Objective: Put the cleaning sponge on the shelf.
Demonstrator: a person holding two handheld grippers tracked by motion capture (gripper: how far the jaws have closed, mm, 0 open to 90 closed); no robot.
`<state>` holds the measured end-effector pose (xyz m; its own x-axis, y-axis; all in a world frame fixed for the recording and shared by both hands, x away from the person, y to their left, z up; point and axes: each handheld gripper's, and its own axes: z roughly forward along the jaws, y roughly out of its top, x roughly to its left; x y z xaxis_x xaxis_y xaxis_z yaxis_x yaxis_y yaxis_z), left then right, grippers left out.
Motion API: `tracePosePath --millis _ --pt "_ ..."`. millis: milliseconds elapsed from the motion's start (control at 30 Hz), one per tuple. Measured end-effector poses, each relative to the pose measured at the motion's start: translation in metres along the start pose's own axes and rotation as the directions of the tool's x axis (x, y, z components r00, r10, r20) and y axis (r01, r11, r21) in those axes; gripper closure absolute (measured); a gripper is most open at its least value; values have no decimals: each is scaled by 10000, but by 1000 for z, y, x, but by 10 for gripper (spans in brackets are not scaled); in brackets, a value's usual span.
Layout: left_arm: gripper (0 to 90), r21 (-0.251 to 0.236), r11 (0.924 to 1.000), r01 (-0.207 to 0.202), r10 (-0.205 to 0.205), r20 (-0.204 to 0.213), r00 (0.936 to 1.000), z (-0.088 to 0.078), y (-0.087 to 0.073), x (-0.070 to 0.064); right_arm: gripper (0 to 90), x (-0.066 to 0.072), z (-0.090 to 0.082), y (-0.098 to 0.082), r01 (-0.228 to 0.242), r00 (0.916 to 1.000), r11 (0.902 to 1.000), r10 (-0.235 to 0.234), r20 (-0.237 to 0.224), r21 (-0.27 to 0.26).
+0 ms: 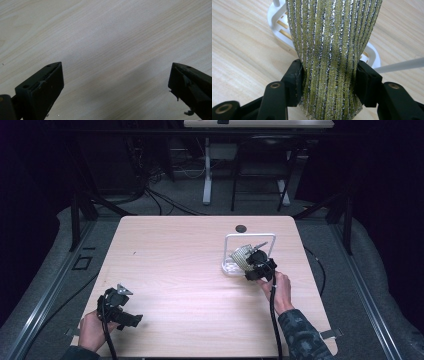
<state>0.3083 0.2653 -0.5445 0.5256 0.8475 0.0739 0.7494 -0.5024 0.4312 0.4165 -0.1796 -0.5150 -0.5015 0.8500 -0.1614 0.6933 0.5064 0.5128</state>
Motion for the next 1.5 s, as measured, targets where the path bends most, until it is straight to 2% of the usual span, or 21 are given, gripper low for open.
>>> tracePosePath --millis 67,200,533,833,900,1067,1200,1300,1333,1500 --pt "3 0 10000 -33 33 -27 10000 0 0 0 458 0 3 1 -13 10000 9999 13 23 -166" --pt "3 15 10000 -27 27 7 10000 0 -1 0 451 2 10 3 58 9999 10000 -57 156 -81" --pt "2 54 10000 -56 56 19 10000 0 -2 1 409 3 20 7 -112 9995 9999 113 302 -48" --pt "4 85 10000 -23 23 0 10000 -1 -4 1 381 7 30 12 120 9987 9999 -119 490 2" --pt "4 80 10000 -46 46 -12 10000 -1 -4 1 363 6 31 13 -91 9991 9999 88 415 66" --pt "4 113 9999 -92 92 8 10000 -1 -4 0 325 6 35 14 -169 9990 9998 163 423 137" --pt "5 112 9999 -79 79 23 10000 -1 -4 1 227 6 38 14 -289 9983 9994 278 514 213" --pt "7 127 9999 -95 95 34 9999 -1 -4 0 183 6 37 15 -225 9988 9995 214 443 243" --pt "7 115 9999 -111 110 40 9999 -1 -4 0 173 6 37 14 -233 9988 9997 229 436 84" --pt "8 96 9999 -106 105 49 9999 -1 -4 0 137 8 33 15 -56 9992 10000 57 385 -20"
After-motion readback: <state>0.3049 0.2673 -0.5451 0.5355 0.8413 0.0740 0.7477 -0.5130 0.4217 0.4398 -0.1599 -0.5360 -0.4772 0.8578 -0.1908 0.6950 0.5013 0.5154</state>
